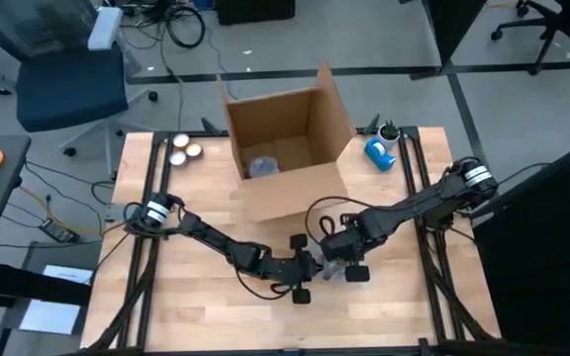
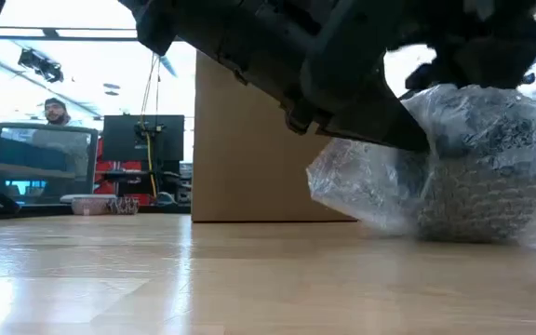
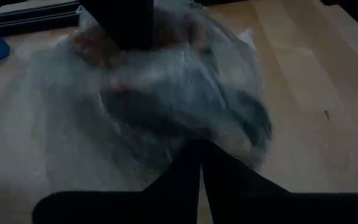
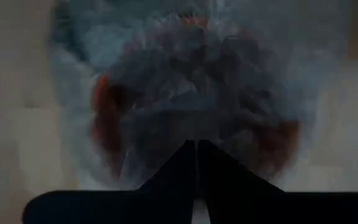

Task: Wrap mug
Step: Wrap the black mug with the bubble wrap

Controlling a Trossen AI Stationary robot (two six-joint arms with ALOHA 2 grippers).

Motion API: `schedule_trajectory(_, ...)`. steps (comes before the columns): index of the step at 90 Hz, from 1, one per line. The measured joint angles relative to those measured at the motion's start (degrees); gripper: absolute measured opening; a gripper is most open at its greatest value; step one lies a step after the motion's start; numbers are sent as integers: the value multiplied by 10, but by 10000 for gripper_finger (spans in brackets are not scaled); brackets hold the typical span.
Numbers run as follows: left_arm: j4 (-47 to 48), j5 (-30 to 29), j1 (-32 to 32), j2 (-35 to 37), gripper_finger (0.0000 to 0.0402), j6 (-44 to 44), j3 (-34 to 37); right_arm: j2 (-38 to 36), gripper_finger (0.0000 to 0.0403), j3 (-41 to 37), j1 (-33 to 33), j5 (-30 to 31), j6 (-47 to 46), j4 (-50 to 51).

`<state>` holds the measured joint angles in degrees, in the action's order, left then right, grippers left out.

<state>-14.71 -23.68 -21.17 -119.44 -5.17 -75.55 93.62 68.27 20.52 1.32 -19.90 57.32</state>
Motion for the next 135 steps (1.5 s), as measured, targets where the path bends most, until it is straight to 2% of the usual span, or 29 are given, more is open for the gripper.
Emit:
schedule_trajectory(16, -2, 0, 0, 0, 0, 0, 0, -2, 0, -45, -7, -23, 0, -62)
schedule_trajectory(33, -3, 0, 0, 0, 0, 0, 0, 0, 0, -32, -5, -25, 4, -111)
schedule_trajectory(48, -5, 0, 0, 0, 0, 0, 0, 0, 0, 34, 5, -23, 19, -29)
schedule_trajectory(62, -5, 0, 1, 0, 0, 1, 0, -3, 0, 98, 18, 13, 4, 84)
schedule_trajectory(70, -5, 0, 1, 0, 0, 2, 0, -3, 0, 104, 20, 31, -7, 95)
schedule_trajectory(89, -4, 0, 1, 0, 0, 3, 0, 0, 0, 67, 19, 56, -11, 88)
schedule_trajectory(118, -4, 0, 1, 0, 0, 3, 0, -2, 0, -22, 7, 53, 6, -35)
schedule_trajectory(127, -4, 0, 1, 0, 0, 5, 0, -1, 0, -27, 10, 45, 12, -73)
schedule_trajectory(135, -4, 0, 2, 0, 0, 5, 0, 1, 0, -7, 19, 47, 24, -57)
